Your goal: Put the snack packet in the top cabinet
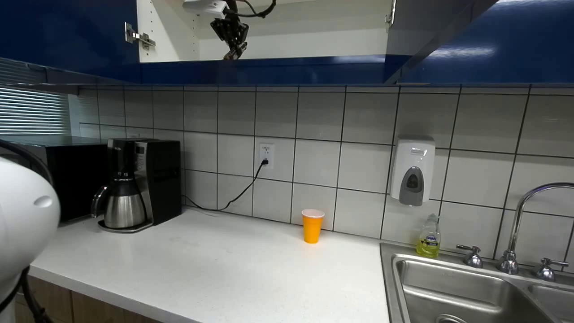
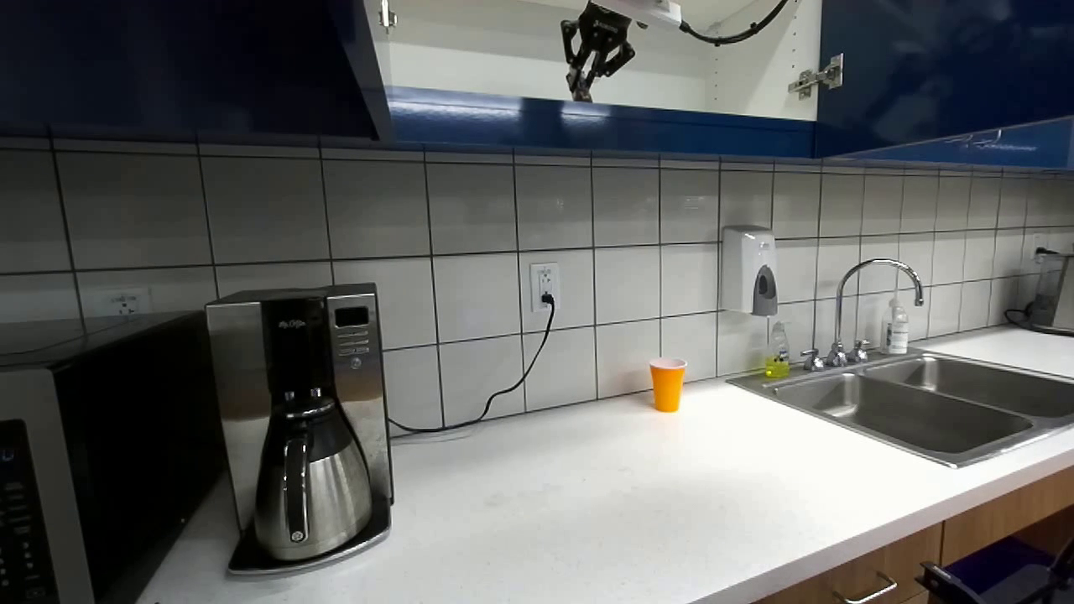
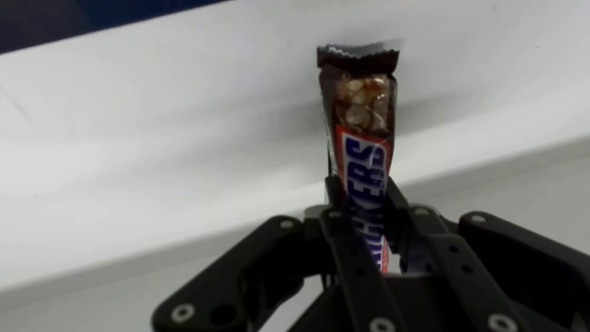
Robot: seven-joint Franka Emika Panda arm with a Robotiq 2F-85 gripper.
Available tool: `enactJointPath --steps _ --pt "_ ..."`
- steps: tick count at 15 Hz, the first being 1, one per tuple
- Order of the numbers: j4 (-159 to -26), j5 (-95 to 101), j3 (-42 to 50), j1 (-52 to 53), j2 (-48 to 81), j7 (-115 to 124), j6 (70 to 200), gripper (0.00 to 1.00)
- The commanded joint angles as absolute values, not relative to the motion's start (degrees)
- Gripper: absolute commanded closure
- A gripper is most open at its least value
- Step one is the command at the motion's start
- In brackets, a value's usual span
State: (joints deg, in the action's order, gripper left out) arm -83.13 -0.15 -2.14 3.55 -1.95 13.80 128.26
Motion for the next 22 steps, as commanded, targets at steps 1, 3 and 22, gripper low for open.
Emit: enactJointPath --steps 1,3,22 --pt "-77.2 0.0 -2.4 3.1 2.1 15.7 125.1 0.94" --pt "-75.2 -0.1 -2.3 3.2 3.7 16.3 124.3 0.94" --pt "-89.9 -0.1 -0.9 3.6 -5.7 16.9 133.3 0.00"
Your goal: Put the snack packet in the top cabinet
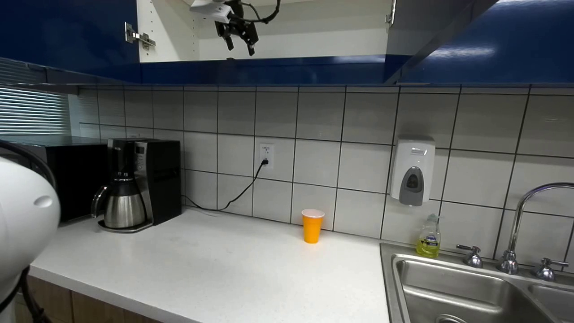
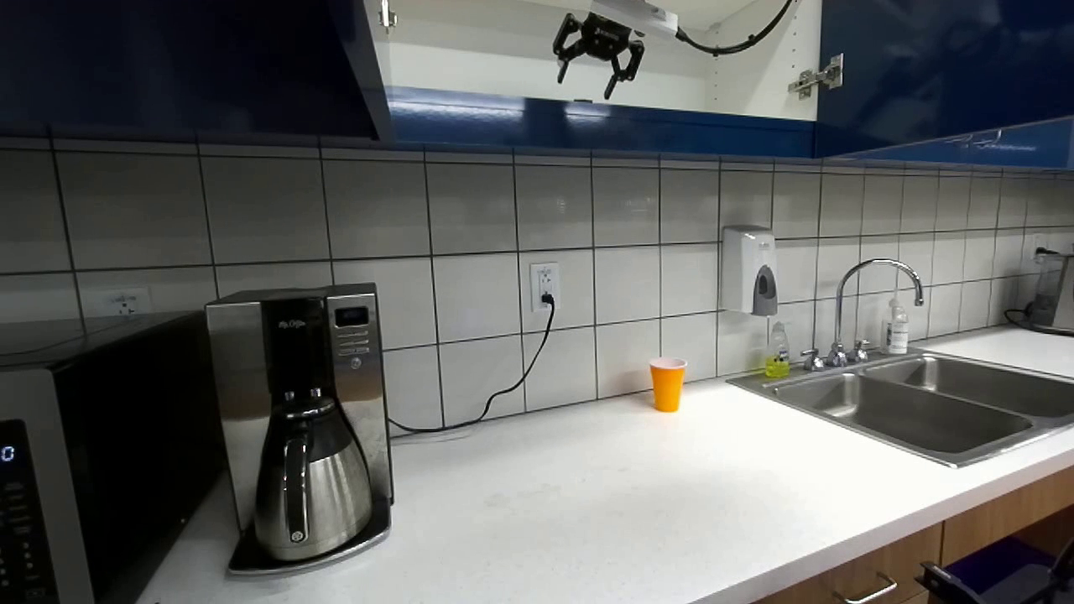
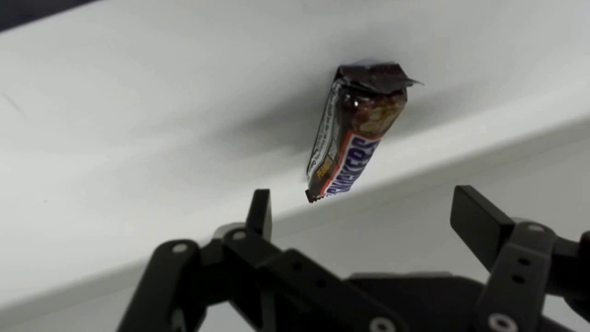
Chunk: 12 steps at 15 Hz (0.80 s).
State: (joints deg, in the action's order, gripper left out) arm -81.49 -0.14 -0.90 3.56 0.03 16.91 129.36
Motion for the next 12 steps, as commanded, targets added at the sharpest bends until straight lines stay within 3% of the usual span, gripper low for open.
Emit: enactJointPath --steps 1,12 --pt "-92.4 -0.1 -1.0 3.7 -7.3 16.8 134.9 0.00" --pt "-117.5 0.1 -3.7 2.1 -26.0 16.2 151.9 0.00"
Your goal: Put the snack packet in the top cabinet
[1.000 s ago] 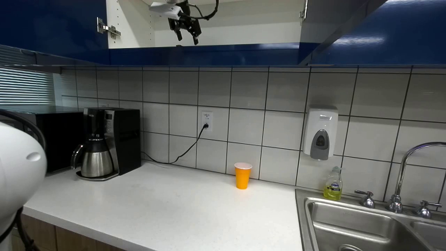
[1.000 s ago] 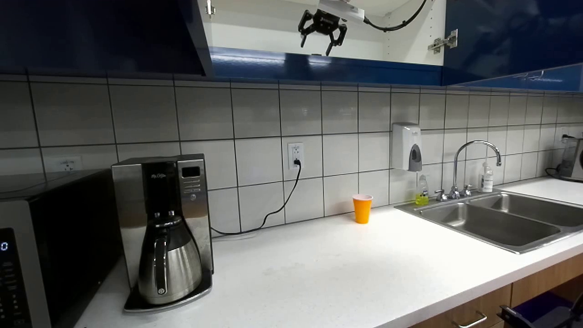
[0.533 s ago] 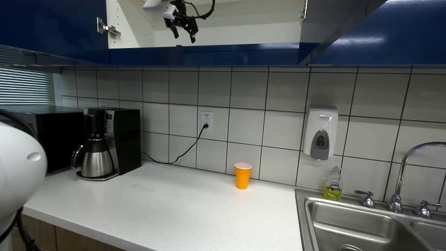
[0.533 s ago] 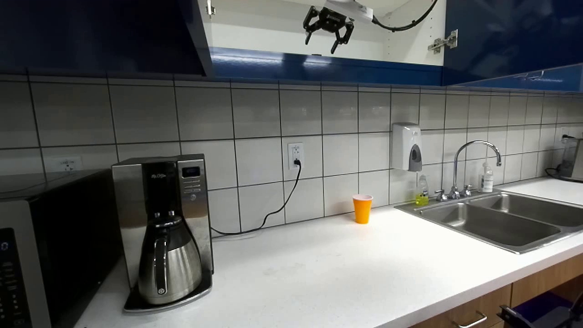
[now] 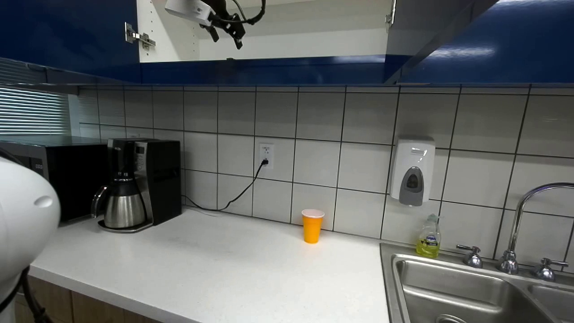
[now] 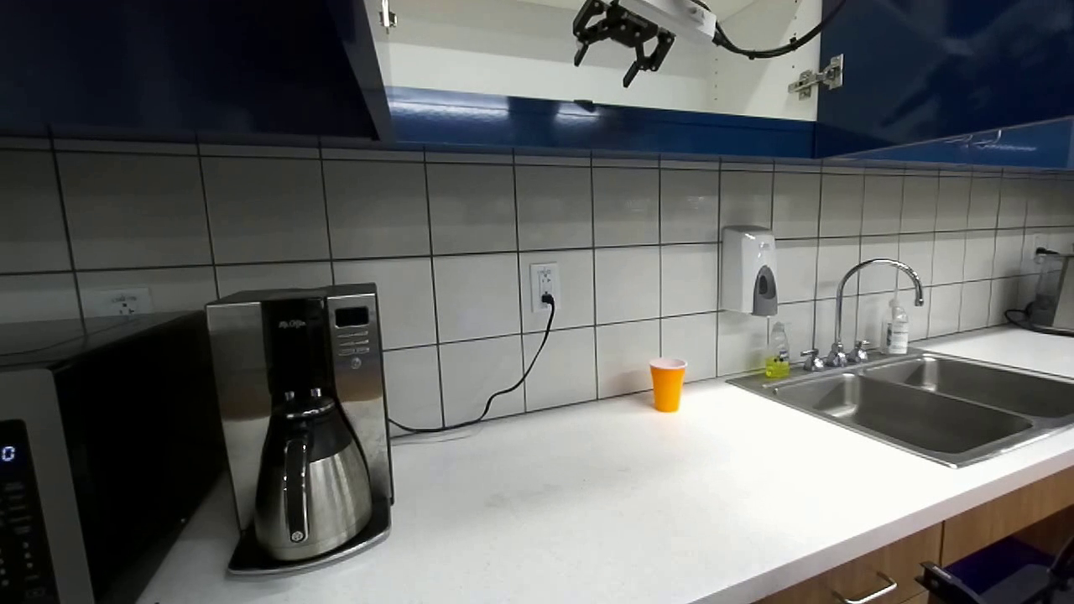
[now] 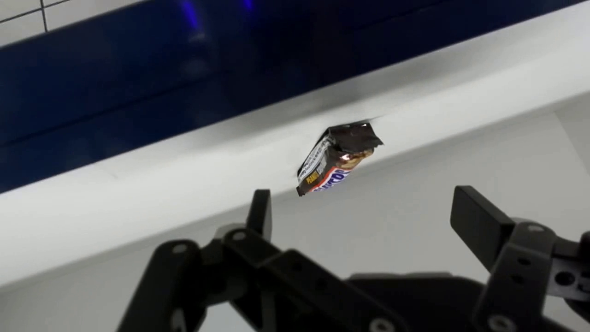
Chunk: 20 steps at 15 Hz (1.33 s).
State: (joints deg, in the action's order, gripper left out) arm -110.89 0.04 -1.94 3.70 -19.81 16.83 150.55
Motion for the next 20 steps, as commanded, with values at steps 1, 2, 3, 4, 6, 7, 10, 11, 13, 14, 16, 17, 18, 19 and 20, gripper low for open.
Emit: enactJointPath --steps 1,2,3,4,6,7,10,11,13,14,16,17,18,19,20 --pt "-118.9 -0.4 -3.7 2.4 -27.7 15.4 150.9 0.00" --pt "-120.1 -0.3 -4.0 2.3 -29.2 15.4 149.9 0.00" --pt "-121.2 -0.4 -4.2 2.2 -30.8 15.3 148.4 0.00" --pt "-122.4 -0.7 -4.2 2.6 -32.2 14.8 147.5 0.00" --pt "-123.7 -0.2 -4.8 2.2 -34.9 14.9 141.9 0.00" --pt "-124.1 0.1 -5.0 2.0 -35.9 14.8 138.1 0.00" --pt "-124.1 -0.3 -4.5 3.0 -37.4 12.5 127.3 0.00" --pt "-124.0 -0.7 -4.1 3.5 -37.4 11.0 124.1 0.00" --pt "-123.8 -0.7 -3.6 3.9 -36.8 8.2 118.8 0.00" --pt "-123.9 -0.9 -3.2 4.4 -36.4 6.5 116.7 0.00" --pt "-124.9 -0.9 -2.6 5.0 -35.5 2.5 114.3 0.00" --pt "-125.8 -0.6 -2.3 5.3 -35.1 0.3 114.1 0.00" --pt "-127.2 0.1 -2.4 5.5 -34.9 -1.8 114.6 0.00" --pt "-128.8 0.7 -2.2 5.9 -34.4 -4.7 115.5 0.00" --pt "-130.1 0.8 -2.0 6.3 -33.8 -7.2 116.3 0.00"
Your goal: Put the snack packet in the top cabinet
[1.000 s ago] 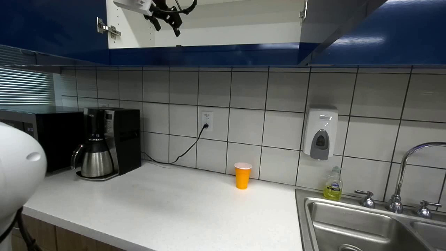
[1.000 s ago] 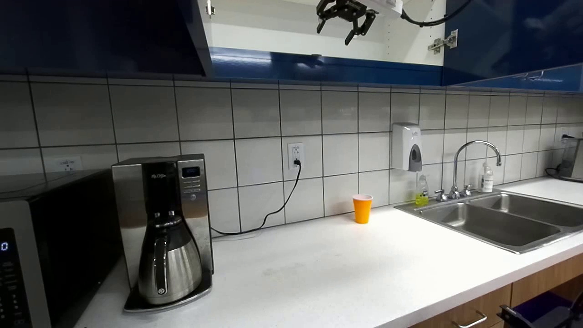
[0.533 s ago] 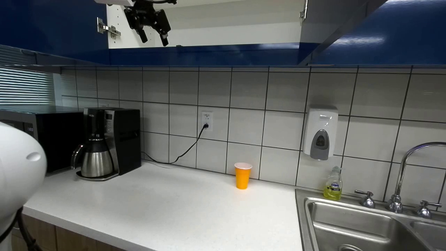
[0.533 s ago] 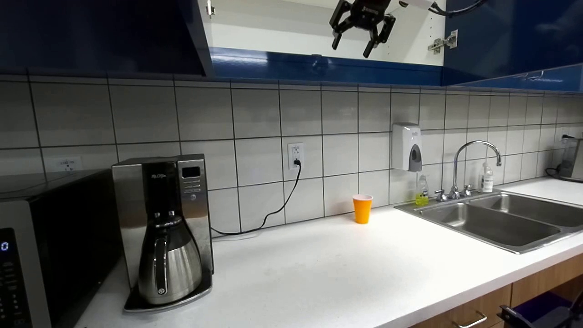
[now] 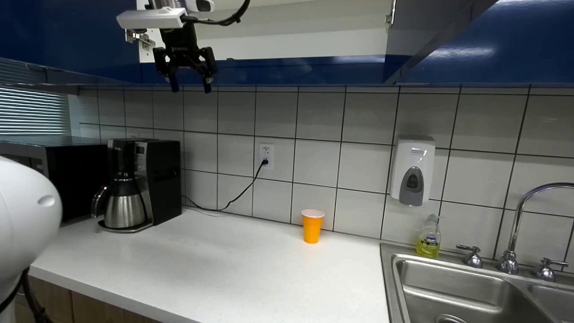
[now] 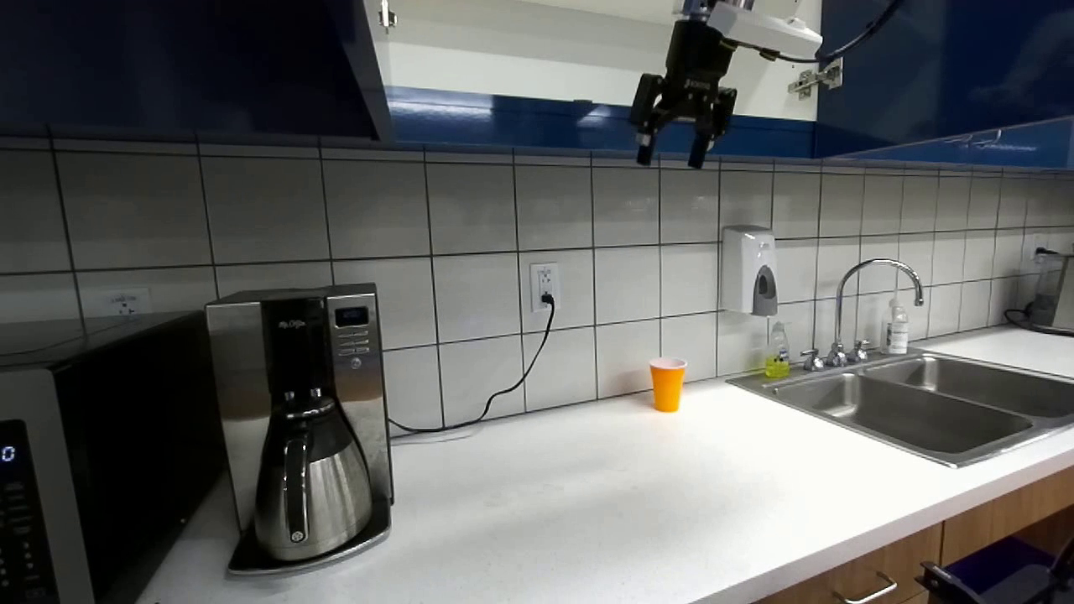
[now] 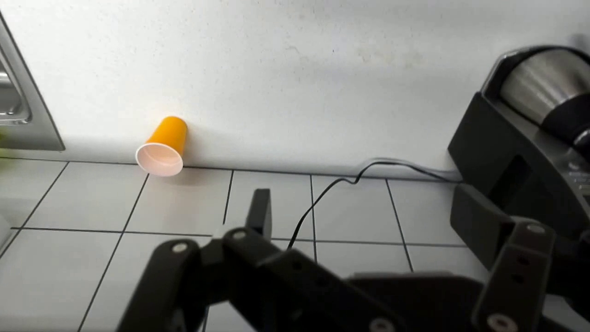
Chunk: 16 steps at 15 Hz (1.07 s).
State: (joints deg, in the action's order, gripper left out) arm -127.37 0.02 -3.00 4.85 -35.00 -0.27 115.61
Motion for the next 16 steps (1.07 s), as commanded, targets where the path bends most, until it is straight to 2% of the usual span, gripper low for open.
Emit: enactJointPath --steps 1,4,10,12,16 --pt "-131.9 1.2 -2.0 6.7 -33.2 -9.6 117.8 0.00" --pt "-137.7 2.3 -2.3 8.1 -31.2 -16.2 125.3 0.00" --pt "-150.9 -4.0 -1.2 11.7 -24.2 -15.6 151.5 0.00" --pt "-153.5 -8.2 0.1 13.6 -21.2 -15.5 155.4 0.00" --pt "-155.7 -14.9 1.6 15.0 -17.5 -14.9 154.2 0.00"
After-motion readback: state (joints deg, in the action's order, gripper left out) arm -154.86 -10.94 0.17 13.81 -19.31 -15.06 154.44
